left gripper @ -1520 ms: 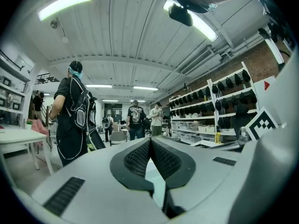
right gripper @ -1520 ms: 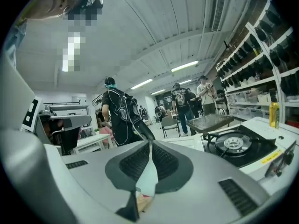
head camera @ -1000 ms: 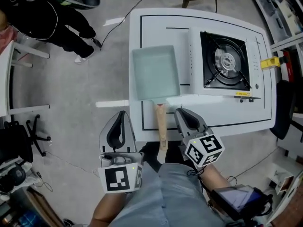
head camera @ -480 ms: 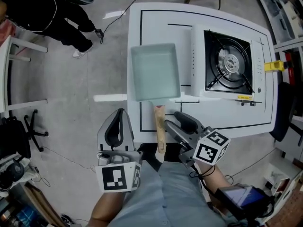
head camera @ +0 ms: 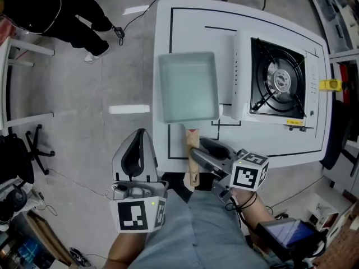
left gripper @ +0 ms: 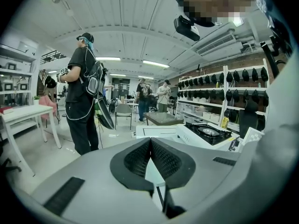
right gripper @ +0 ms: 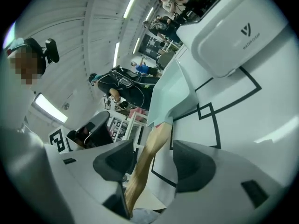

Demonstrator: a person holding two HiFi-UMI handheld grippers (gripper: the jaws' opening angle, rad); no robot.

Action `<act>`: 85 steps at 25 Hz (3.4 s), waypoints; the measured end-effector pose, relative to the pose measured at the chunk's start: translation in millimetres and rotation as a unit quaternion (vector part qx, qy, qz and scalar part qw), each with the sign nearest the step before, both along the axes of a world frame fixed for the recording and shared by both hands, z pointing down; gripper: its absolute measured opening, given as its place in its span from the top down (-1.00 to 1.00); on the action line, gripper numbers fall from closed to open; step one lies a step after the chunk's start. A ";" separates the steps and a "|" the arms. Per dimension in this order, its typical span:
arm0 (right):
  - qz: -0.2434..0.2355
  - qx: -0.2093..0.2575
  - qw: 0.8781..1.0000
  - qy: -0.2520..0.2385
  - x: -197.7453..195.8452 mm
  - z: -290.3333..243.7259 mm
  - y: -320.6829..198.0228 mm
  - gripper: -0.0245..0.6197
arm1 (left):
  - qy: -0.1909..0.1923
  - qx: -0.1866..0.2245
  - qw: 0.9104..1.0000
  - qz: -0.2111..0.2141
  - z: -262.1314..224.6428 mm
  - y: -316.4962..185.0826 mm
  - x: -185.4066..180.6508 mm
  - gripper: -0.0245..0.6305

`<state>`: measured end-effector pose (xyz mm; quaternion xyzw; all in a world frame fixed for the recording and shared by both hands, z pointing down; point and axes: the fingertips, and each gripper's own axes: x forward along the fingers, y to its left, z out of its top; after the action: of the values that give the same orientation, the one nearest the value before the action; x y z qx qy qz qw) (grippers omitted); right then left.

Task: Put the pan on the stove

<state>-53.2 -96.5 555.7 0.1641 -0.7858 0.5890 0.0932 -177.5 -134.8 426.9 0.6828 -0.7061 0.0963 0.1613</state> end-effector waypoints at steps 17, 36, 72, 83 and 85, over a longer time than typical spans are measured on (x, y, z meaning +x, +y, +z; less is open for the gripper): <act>-0.028 -0.121 0.990 -0.060 -45.3 12.0 0.4 0.19 | 0.009 -0.011 0.999 -0.053 8.8 3.4 -44.3 0.87; -0.040 -0.138 0.989 -0.041 -51.9 19.1 3.6 0.46 | 0.006 -0.003 0.998 -0.063 -3.9 7.8 -53.6 0.87; -0.021 -0.078 0.995 -0.066 -75.7 -78.9 2.4 0.57 | 0.001 0.073 0.996 -0.047 -86.4 46.5 -60.0 0.87; 0.011 -0.037 0.997 -0.066 -62.0 -119.1 7.4 0.57 | 0.002 0.124 0.992 0.001 -124.4 57.3 -44.1 0.87; 0.015 -0.035 0.997 -0.068 -53.2 -121.9 6.2 0.57 | -0.001 0.125 0.992 0.009 -126.2 54.7 -35.0 0.87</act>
<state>-106.4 -90.3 433.8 0.1319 -0.7667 0.6272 0.0365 -212.6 -80.2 300.7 0.7038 -0.7066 0.0087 0.0732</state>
